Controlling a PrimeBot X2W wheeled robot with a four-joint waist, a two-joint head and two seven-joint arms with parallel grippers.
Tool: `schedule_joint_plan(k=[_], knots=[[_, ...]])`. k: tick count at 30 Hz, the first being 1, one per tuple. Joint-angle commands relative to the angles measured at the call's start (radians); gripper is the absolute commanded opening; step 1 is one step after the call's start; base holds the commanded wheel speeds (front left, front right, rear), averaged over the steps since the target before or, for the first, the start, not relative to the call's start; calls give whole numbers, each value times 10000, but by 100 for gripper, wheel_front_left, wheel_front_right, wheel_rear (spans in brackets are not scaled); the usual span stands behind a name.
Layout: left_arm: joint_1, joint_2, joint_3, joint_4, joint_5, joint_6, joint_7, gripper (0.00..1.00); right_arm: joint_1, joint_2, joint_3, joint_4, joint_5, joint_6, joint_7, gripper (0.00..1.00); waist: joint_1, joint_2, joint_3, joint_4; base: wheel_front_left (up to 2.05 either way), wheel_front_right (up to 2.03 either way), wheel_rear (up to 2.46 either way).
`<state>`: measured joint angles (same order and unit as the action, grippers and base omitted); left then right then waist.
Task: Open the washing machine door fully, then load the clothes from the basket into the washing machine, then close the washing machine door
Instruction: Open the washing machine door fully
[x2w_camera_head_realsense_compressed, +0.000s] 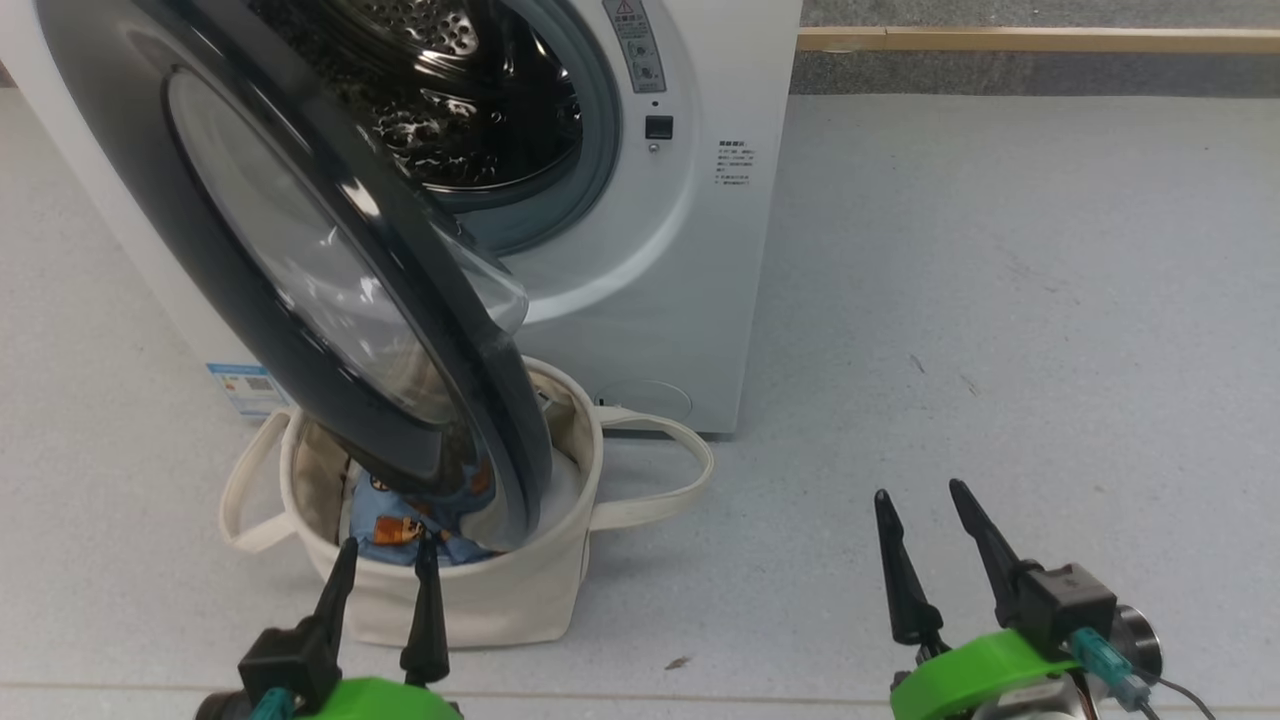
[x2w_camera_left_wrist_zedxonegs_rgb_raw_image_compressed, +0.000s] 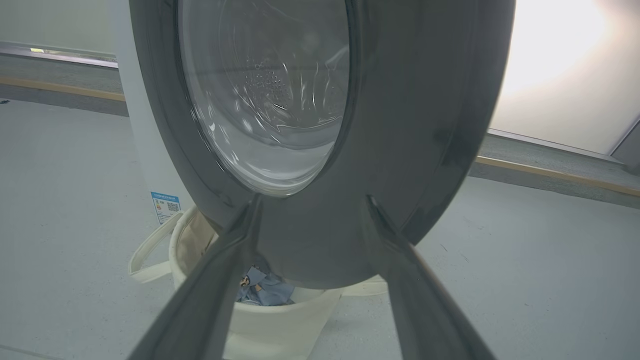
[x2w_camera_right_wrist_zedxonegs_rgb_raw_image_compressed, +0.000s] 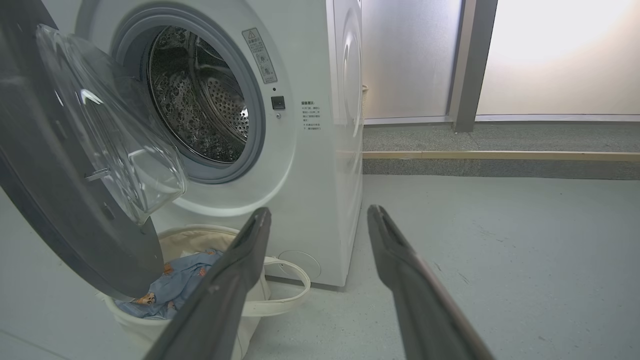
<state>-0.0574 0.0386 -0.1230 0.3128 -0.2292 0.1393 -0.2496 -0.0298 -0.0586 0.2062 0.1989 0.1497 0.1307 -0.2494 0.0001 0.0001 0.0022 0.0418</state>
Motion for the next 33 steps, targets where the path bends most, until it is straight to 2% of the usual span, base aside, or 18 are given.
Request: schedule_joint_plan(k=[1, 17, 26, 33], knots=[[-186, 116, 237, -379, 102, -32, -122, 100, -154, 79, 191, -326, -17, 0, -124, 100, -1, -1, 8, -2, 0, 0, 0], [-271, 116, 262, -601, 115, -21, -122, 100, -233, 82, 219, -271, 69, 0, -124, 100, -1, -1, 14, 26, 0, 0, 0], [-548, 116, 310, -2378, 387, -137, -122, 100, -312, 83, 247, -232, 135, 0, -124, 100, -1, -1, 62, 1, 0, 0, 0], [-913, 116, -826, -3986, 396, -214, -122, 100, -414, 83, 324, -197, 176, 0, -124, 100, -1, -1, 138, -155, 0, 0, 0]])
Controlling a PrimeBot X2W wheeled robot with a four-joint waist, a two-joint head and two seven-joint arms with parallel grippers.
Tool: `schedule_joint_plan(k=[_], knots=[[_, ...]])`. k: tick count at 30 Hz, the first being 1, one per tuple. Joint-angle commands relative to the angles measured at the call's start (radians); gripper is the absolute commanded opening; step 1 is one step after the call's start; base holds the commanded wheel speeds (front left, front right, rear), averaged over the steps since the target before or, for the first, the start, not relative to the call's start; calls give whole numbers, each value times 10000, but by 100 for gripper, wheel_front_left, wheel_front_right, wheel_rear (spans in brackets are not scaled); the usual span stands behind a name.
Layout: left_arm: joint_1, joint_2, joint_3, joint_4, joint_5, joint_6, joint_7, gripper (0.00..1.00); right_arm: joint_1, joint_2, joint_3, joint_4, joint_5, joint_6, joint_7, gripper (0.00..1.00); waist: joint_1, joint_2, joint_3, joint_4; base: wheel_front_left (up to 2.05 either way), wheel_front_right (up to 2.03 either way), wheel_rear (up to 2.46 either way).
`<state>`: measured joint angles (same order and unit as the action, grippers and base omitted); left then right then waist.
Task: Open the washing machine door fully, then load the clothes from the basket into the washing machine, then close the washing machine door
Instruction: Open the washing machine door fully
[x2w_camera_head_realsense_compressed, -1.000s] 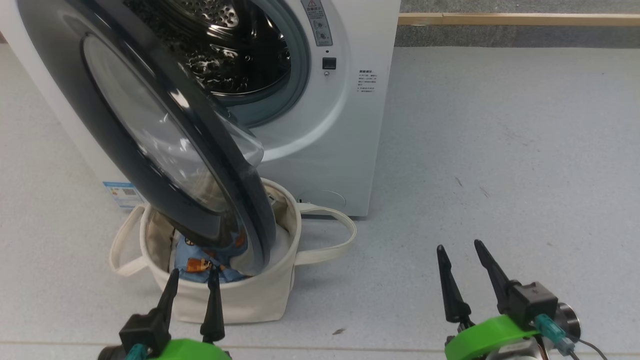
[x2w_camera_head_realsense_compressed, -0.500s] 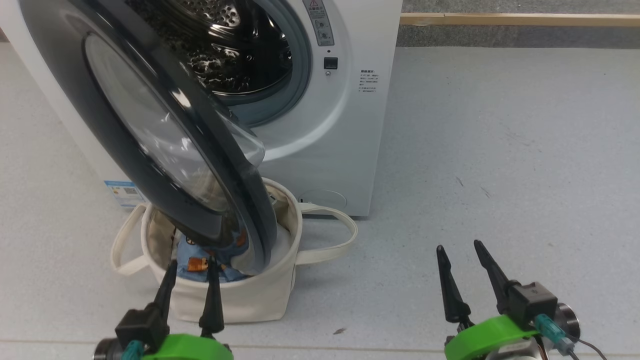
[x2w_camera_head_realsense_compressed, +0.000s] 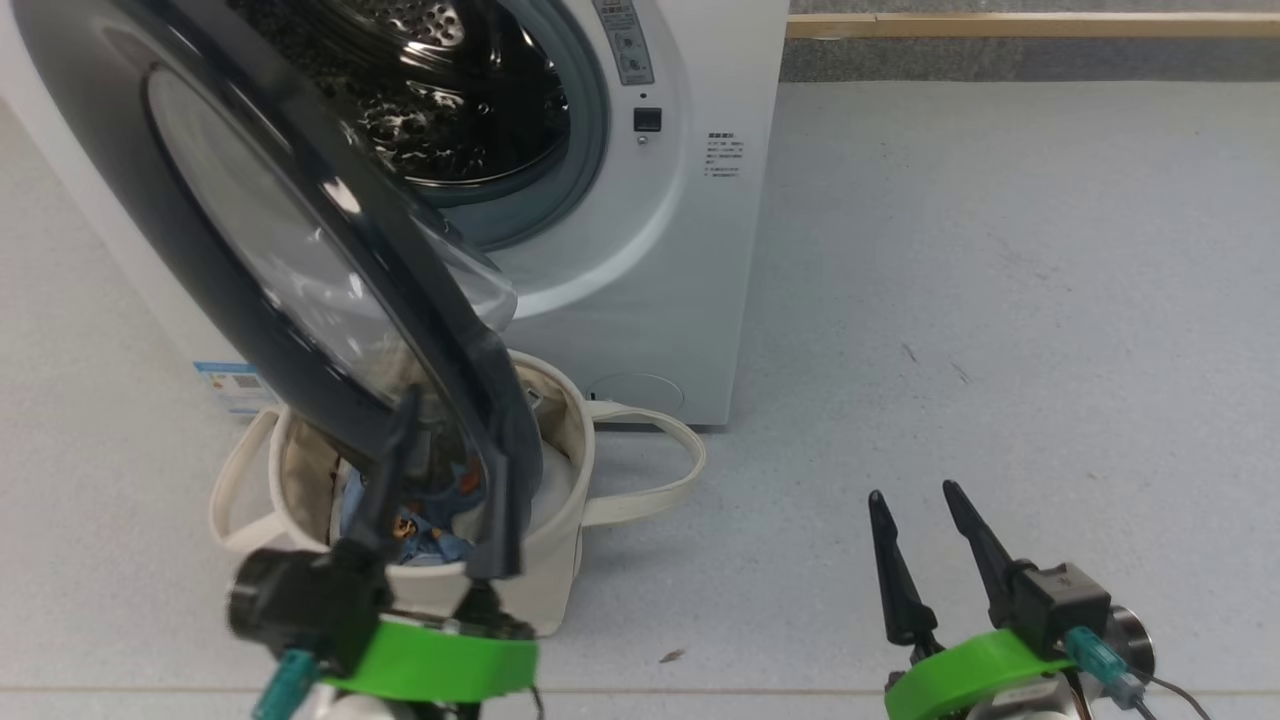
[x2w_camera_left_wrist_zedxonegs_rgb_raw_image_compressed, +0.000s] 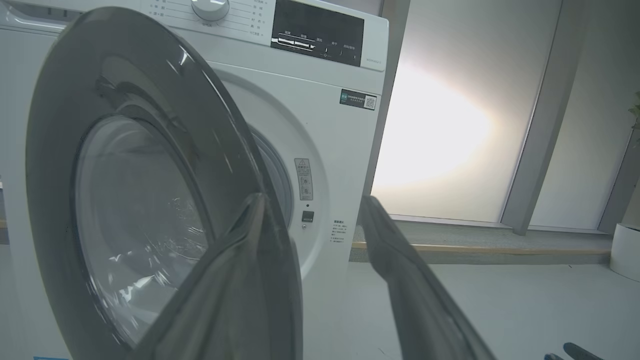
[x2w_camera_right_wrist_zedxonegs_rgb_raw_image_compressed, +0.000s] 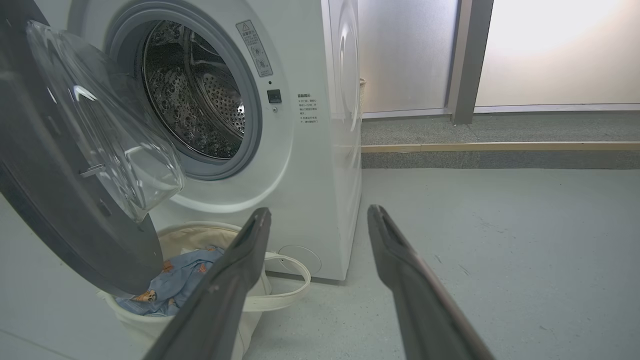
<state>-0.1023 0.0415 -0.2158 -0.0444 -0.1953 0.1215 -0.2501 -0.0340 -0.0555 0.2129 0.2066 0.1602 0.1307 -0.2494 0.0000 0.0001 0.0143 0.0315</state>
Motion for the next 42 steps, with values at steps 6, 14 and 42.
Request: schedule_joint_plan(k=[6, 14, 42], knots=[[-885, 87, -1418, -12, -380, -60, -117, 0, -459, 52, 335, -300, 183, 0, -124, 100, 0, -1, 93, -349, 0, 0, 0], [-1778, 87, -2030, 1272, -1735, 130, -117, 0, -599, 53, 367, -302, 231, 0, -124, 100, 0, -1, 340, -694, 0, 0, 0], [-2925, 87, -820, 4494, -1346, 1374, -117, 0, -577, 53, 694, -275, 280, 0, -124, 100, 0, -1, 577, 100, 0, 0, 0]])
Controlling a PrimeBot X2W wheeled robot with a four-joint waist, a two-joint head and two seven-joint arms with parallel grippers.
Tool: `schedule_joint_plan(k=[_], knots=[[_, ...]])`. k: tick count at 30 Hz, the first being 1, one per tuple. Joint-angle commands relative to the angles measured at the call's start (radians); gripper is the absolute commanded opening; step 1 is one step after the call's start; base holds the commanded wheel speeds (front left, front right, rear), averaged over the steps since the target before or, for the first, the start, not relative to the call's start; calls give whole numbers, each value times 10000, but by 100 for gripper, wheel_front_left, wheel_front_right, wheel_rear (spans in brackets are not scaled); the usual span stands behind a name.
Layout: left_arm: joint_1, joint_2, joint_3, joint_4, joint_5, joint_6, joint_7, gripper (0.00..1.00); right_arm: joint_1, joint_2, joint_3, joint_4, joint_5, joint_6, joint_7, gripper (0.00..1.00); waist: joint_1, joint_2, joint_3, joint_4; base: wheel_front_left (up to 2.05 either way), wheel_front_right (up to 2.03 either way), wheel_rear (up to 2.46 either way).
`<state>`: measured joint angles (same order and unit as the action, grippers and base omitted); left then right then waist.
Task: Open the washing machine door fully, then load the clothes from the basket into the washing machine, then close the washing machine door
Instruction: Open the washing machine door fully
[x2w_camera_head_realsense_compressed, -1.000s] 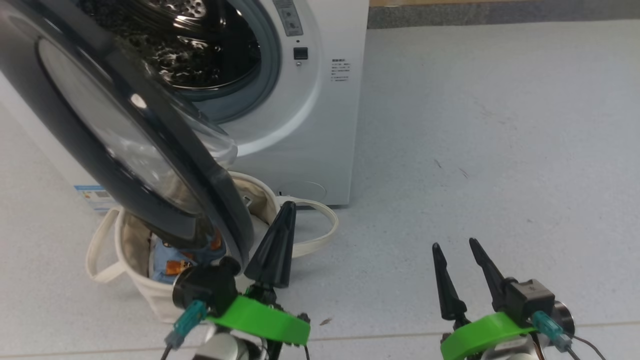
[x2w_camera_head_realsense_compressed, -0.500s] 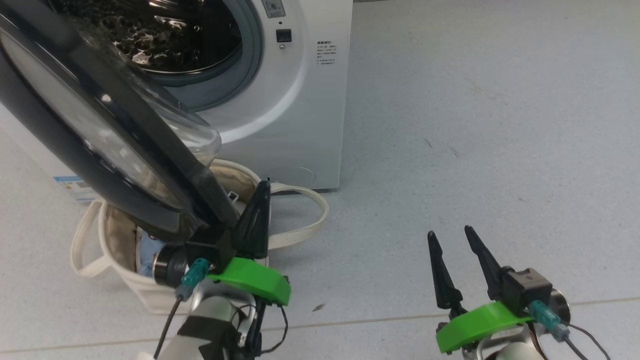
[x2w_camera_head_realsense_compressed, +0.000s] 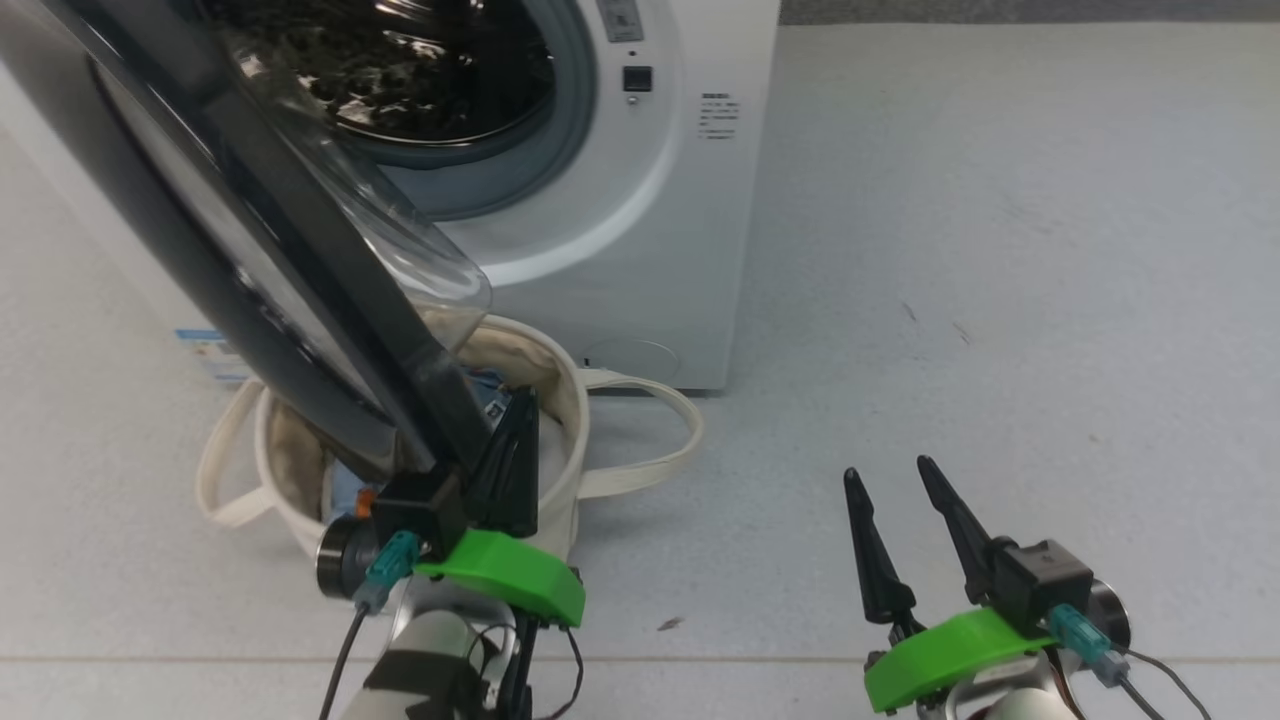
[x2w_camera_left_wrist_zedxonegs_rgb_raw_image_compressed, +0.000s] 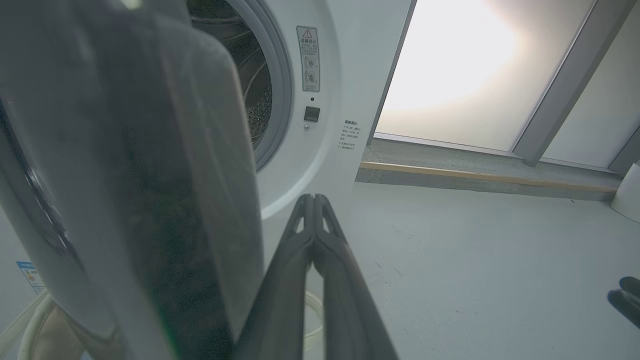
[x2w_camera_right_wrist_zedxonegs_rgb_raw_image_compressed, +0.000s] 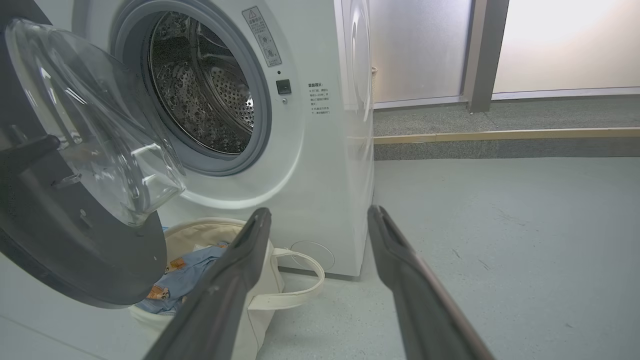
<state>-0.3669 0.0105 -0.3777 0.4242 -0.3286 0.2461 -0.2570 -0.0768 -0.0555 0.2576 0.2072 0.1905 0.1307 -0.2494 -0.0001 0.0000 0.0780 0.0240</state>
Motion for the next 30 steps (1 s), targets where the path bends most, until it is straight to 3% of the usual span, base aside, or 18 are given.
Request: schedule_joint_plan(k=[1, 12, 18, 30], knots=[[-181, 398, 822, -231, -20, 130, -48, 0, -125, 53, 247, -268, -32, 0, -124, 100, 1, 0, -80, 303, 0, 0, 0], [618, 398, 1115, -546, 19, 317, -48, 0, -14, 53, 266, -190, -28, 0, -124, 100, 1, 0, -51, 2179, 0, 0, 0], [716, 398, 1417, -812, 63, 406, -48, 0, -8, 53, 217, -152, -117, 0, -124, 100, 1, 0, 27, 2882, 0, 0, 0], [1198, 398, 2950, -1284, 139, 676, -48, 0, 46, 53, 205, -68, -263, 0, -124, 100, 1, 0, 130, 3553, 0, 0, 0]])
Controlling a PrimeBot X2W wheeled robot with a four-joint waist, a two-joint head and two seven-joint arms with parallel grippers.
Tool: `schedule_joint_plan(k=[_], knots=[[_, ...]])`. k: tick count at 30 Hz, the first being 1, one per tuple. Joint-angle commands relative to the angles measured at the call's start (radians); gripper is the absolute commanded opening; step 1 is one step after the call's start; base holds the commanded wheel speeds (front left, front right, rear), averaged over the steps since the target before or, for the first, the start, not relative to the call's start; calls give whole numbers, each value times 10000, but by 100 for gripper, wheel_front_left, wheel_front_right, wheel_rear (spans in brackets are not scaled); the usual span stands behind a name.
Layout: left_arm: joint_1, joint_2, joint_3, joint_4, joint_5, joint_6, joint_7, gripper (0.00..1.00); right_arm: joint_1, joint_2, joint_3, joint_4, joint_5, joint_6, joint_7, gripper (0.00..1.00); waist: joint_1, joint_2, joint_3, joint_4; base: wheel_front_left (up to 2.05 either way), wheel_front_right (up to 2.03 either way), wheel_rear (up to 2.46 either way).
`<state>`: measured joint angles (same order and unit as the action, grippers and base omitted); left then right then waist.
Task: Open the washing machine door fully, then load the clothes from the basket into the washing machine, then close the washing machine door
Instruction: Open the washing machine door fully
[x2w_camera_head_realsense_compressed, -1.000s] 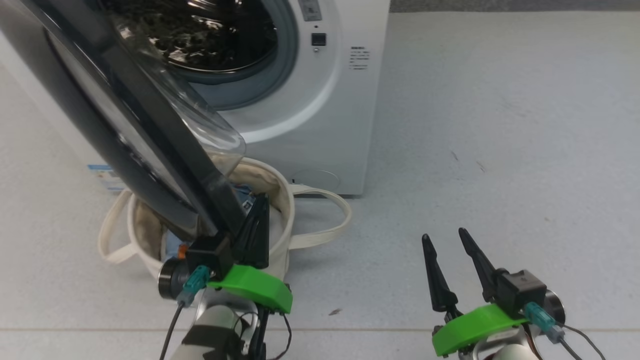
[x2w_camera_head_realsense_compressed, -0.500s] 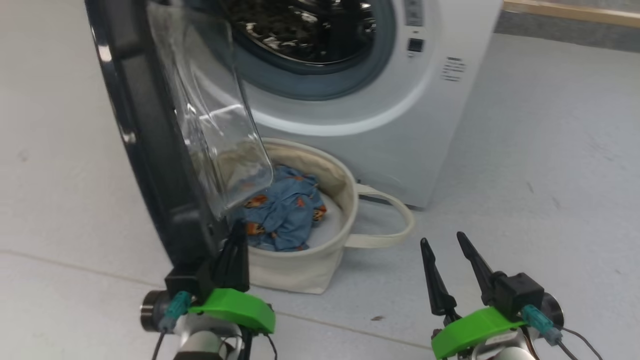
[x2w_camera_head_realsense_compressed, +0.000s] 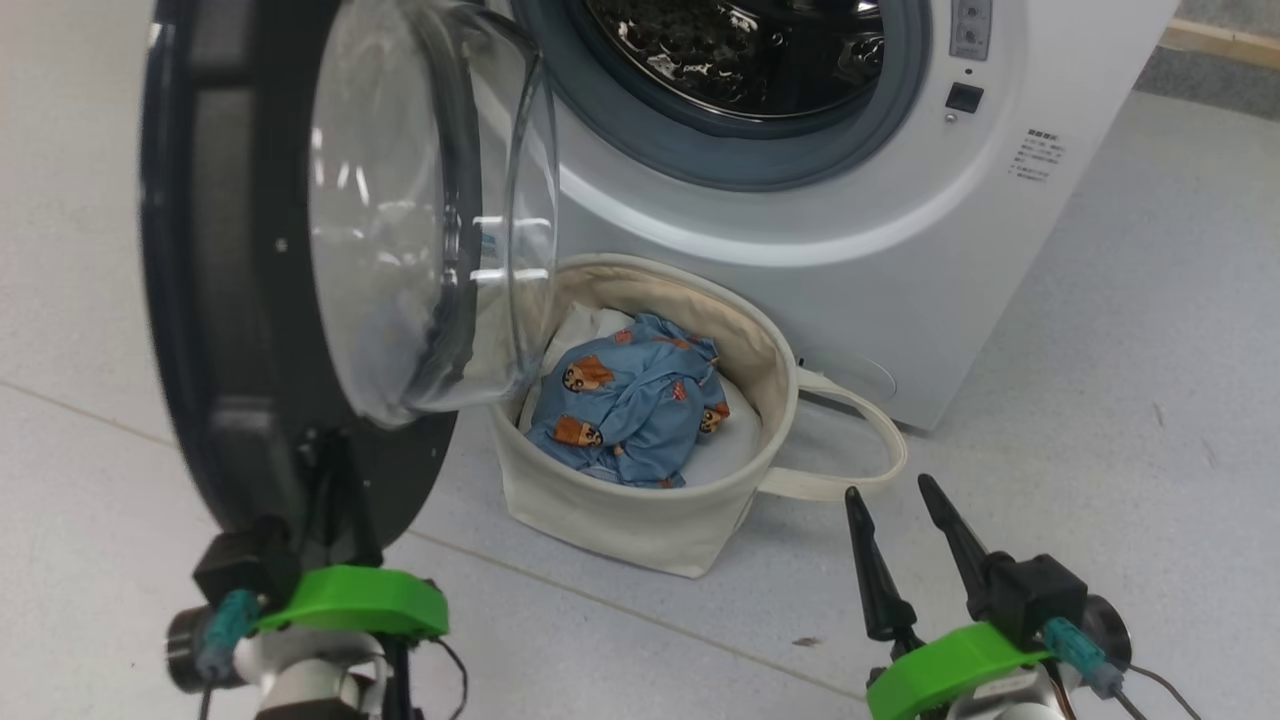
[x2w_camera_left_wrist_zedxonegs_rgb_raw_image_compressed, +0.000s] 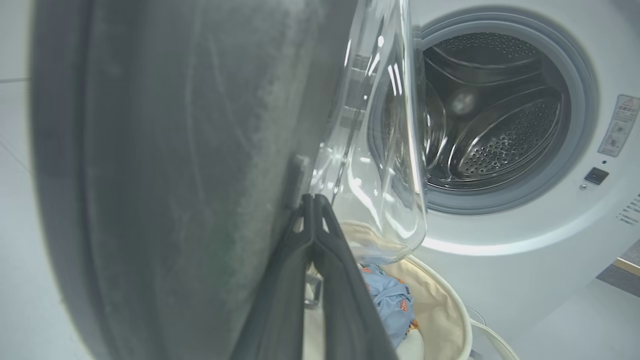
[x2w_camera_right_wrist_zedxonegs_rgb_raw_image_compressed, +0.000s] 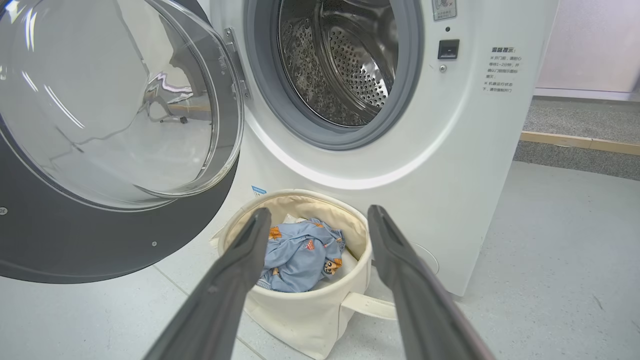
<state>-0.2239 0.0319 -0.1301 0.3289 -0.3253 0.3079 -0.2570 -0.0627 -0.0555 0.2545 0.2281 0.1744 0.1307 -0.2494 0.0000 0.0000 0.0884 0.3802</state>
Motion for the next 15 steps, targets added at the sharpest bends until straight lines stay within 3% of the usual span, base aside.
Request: schedule_joint_plan(k=[1, 15], knots=[[-235, 183, 654, -354, 131, 45, -48, 0, -114, 53, 242, -280, -105, 0, -124, 100, 0, 0, 59, -20, 0, 0, 0], [-1243, 1103, 3375, -501, -39, -345, -48, 0, -422, -198, -139, -310, -625, 0, -124, 100, 0, 0, 1297, -133, 0, 0, 0]])
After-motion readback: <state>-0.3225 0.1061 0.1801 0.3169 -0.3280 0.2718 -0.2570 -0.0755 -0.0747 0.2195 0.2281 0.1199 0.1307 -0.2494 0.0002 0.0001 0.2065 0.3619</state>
